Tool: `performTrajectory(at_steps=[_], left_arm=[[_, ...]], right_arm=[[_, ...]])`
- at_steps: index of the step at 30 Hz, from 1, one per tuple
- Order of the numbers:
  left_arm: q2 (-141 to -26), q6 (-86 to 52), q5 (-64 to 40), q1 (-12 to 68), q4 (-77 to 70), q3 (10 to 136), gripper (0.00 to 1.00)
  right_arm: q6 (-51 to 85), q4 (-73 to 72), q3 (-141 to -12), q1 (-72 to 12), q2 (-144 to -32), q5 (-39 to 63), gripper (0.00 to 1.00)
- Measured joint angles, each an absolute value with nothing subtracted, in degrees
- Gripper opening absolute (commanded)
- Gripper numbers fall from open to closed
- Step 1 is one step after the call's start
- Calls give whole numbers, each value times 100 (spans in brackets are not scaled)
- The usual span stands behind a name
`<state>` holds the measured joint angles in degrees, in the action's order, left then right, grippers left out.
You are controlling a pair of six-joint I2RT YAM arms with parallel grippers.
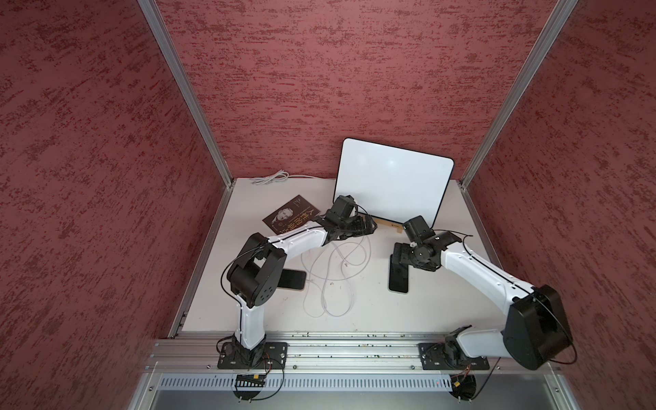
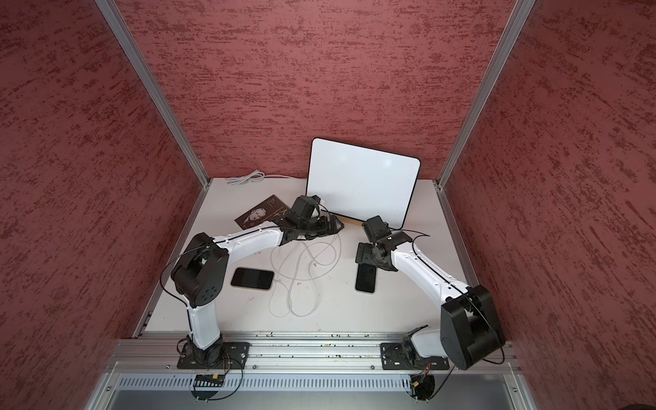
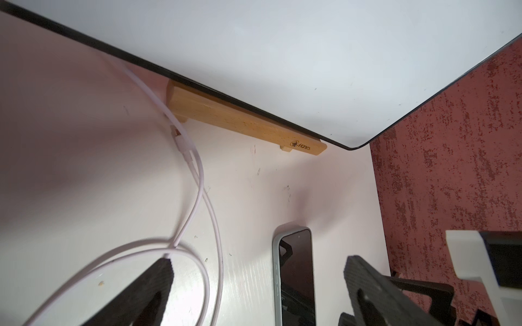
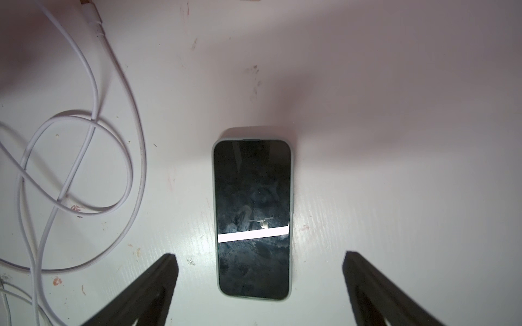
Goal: Unplug the charging cable from the phone
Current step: Place the charging cable at the center of the board.
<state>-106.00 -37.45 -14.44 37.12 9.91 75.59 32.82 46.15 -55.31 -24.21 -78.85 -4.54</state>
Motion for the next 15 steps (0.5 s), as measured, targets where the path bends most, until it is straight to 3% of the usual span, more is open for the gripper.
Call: performTrajectory(at_steps=[15], left_arm=[[-8051,-3874,257,3651,1988,5708,100]], right_arm=[[3269,4180,-5426,-2556,-7712,-143,99]])
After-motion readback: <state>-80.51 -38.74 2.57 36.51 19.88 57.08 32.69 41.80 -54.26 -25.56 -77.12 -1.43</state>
